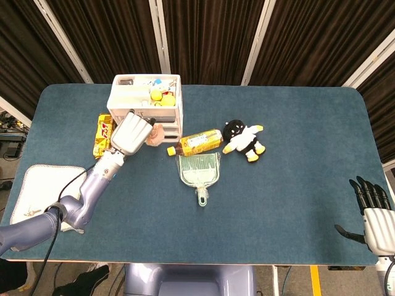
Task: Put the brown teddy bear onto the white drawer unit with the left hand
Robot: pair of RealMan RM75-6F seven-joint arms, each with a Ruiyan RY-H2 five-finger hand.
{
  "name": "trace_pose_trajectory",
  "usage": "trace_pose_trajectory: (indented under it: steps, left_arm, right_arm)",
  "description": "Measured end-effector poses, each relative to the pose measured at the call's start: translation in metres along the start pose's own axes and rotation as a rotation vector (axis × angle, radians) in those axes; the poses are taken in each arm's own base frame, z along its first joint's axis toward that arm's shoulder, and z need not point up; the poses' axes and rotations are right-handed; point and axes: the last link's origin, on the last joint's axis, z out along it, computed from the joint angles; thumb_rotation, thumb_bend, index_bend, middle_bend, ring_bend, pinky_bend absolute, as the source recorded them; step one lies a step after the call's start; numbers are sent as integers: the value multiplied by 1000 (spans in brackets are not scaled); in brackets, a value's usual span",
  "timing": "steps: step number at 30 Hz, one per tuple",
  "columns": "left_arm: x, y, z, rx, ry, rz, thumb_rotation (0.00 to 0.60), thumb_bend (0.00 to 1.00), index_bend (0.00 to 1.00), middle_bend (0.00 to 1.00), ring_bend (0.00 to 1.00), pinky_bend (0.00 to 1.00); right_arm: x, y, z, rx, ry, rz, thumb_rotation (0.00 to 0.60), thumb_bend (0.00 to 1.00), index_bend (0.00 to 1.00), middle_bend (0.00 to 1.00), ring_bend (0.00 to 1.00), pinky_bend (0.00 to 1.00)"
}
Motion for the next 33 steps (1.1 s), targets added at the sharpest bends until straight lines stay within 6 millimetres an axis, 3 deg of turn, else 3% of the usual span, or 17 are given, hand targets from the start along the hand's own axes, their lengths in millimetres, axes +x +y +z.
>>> trace_pose_trajectory:
  steps: [33]
  left_arm:
    - [-18, -6, 4, 30, -35, 27, 600, 481, 652, 1000, 884, 743]
  right_arm:
    - [1, 1, -1, -9, -5, 14, 600, 0, 0, 0, 0, 0]
